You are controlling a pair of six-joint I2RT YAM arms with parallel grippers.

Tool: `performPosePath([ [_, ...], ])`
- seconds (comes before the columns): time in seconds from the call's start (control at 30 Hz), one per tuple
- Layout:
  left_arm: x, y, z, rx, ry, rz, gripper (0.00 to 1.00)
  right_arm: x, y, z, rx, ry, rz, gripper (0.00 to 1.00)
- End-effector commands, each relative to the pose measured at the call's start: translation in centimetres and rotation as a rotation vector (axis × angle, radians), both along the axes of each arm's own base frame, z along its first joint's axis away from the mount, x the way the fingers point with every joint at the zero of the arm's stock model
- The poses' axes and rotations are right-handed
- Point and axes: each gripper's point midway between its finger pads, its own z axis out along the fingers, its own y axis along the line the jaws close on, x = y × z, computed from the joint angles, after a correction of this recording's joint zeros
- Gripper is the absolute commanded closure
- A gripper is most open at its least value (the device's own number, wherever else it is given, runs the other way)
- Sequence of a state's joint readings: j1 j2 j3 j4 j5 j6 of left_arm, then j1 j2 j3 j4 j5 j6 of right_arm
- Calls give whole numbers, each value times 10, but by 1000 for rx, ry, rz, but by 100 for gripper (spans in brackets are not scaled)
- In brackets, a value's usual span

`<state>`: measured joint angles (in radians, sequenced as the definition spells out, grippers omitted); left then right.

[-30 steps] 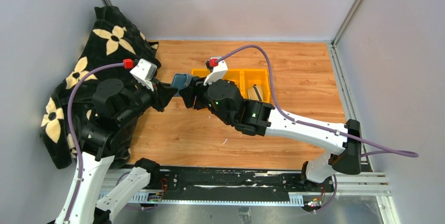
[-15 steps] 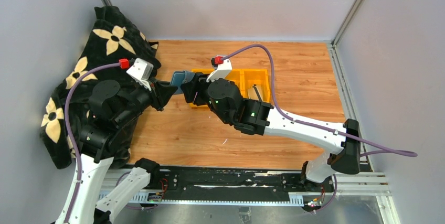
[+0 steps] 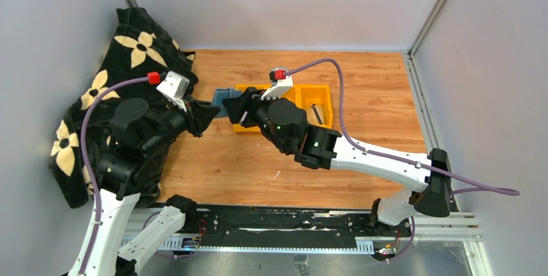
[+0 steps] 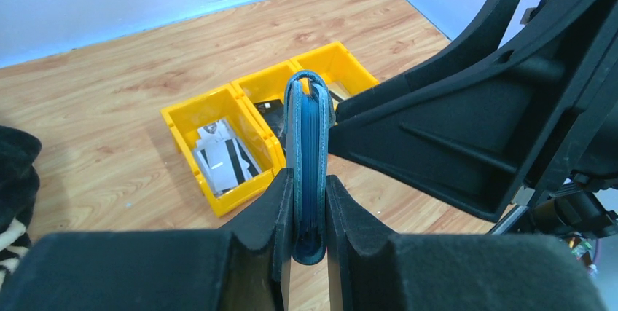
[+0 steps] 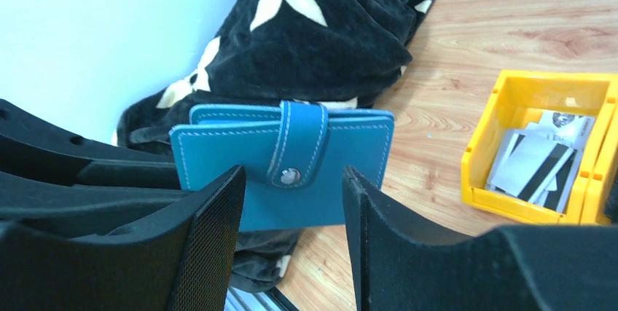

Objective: Take the credit cards out of the card holder
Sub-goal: Open the card holder at the center of the board.

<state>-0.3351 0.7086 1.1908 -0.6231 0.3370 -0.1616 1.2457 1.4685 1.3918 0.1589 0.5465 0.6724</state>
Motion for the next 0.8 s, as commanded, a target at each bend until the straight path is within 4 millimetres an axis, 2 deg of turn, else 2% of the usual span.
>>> performPosePath([
  [0.0,-5,-9,2,-27,9,-56,100,6,-7,25,98,-25,-2,44],
  [0.5,-11,-11,24,-56,-21,-74,100,21,2,-10,-19,78,-33,47],
  [0.77,-13,-11,31,-61,-37,-77,100,25,-7,-25,-40,111,-85,59],
])
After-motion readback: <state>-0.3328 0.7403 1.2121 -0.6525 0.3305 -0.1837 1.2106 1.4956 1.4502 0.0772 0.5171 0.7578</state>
